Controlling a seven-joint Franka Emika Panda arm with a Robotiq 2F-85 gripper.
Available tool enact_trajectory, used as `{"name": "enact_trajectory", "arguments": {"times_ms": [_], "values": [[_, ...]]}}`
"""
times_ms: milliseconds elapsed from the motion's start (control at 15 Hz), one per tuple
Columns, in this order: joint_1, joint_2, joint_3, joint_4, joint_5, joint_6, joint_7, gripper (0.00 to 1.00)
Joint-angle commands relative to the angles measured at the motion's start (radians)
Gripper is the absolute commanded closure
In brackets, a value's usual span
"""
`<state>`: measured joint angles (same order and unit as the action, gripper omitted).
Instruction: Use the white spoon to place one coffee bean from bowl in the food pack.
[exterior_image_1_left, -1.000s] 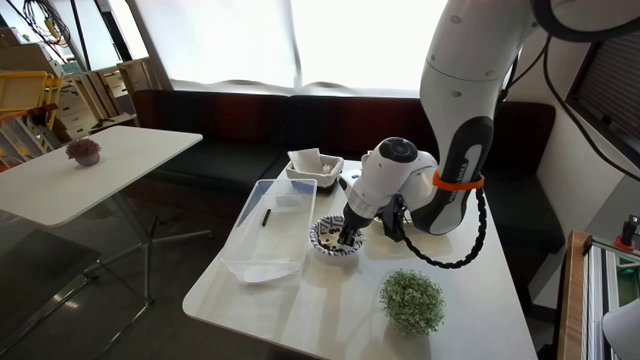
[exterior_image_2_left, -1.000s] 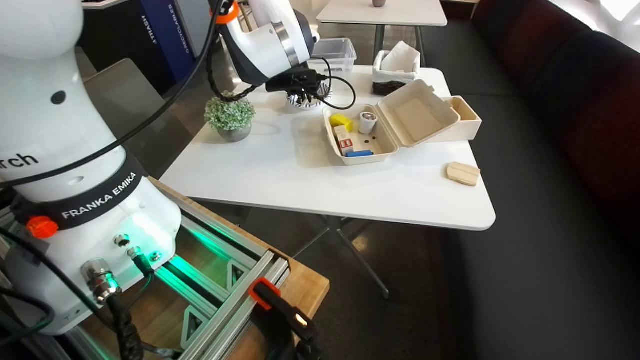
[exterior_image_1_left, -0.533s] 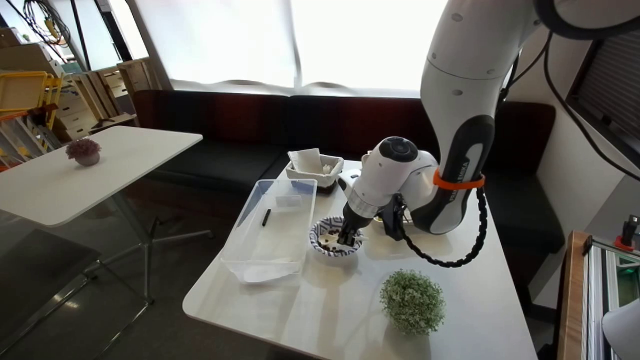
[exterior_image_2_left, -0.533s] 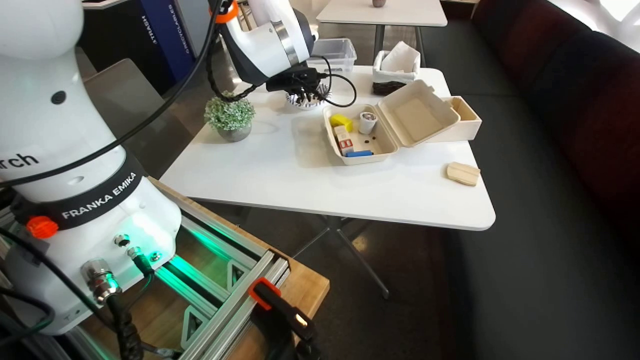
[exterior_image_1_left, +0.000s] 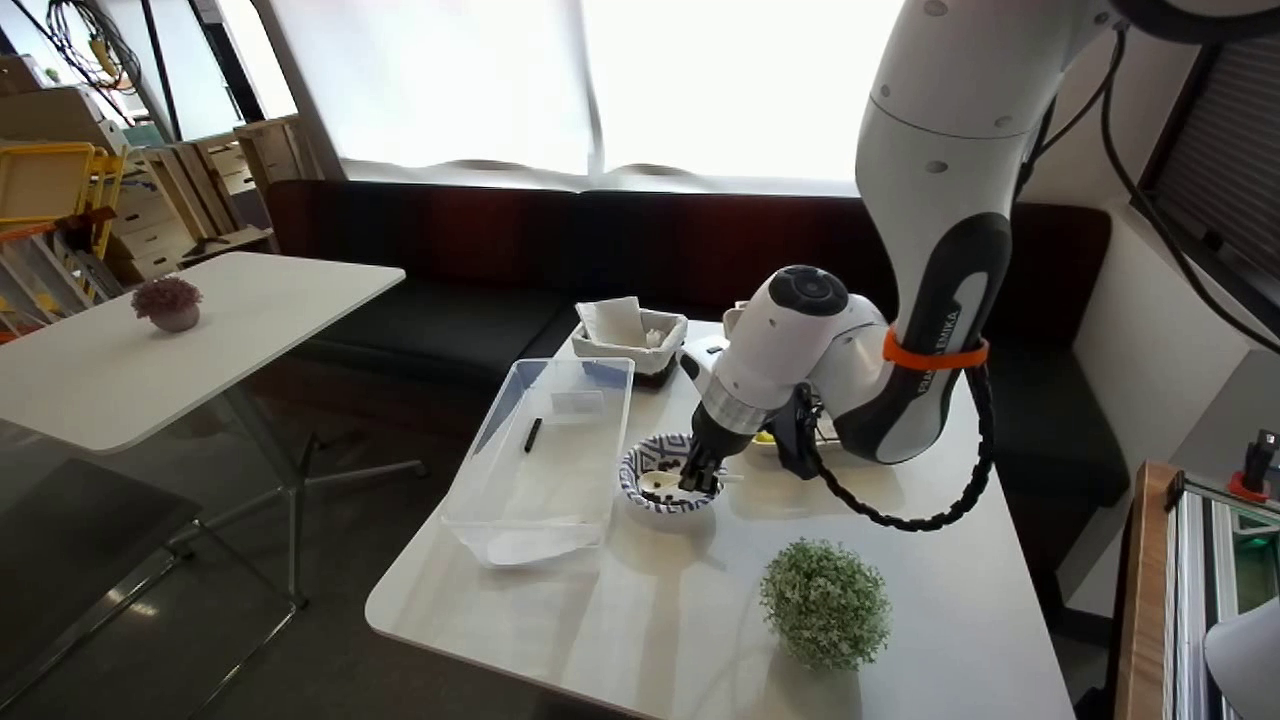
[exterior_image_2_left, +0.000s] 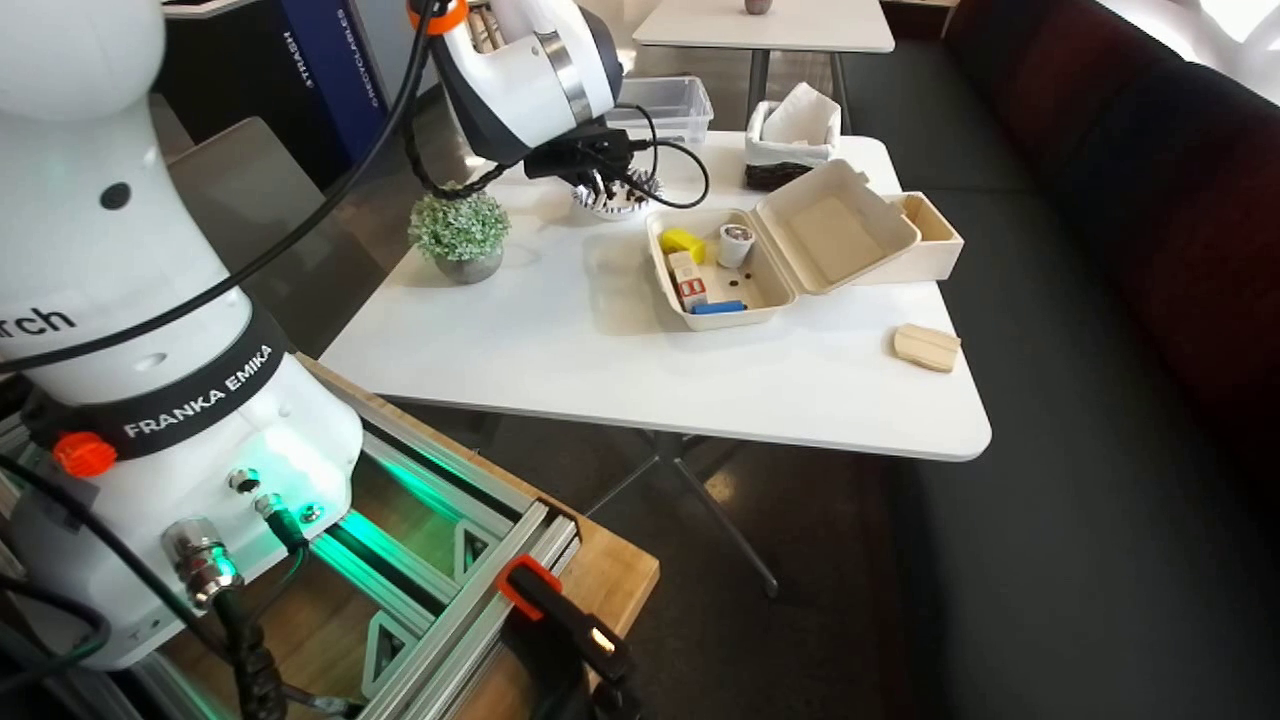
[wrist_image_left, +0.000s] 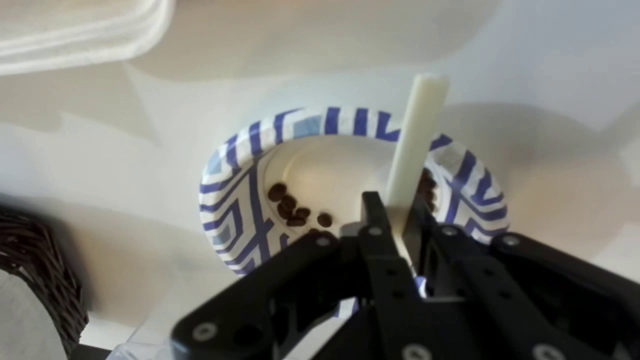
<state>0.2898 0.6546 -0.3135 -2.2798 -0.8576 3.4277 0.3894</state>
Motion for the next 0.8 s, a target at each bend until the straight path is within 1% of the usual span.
{"name": "enact_trajectory", "arguments": {"times_ms": [0,133,333,400,533,600,733], "values": [[-0.01,-0.083,0.005,-0.076,-0.017,-0.039,0.013,0.96],[-0.018,-0.132,0.009,-0.12,-0.006,-0.078,0.04,0.96],[0.021,-0.208,-0.039,-0.177,0.048,-0.155,0.104,0.96],[0.025,-0.233,-0.045,-0.194,0.064,-0.185,0.134,0.96],[0.063,-0.273,-0.095,-0.214,0.095,-0.224,0.191,0.96],[0.069,-0.292,-0.106,-0.228,0.111,-0.233,0.222,0.96],[0.114,-0.324,-0.163,-0.251,0.132,-0.267,0.287,0.96]]}}
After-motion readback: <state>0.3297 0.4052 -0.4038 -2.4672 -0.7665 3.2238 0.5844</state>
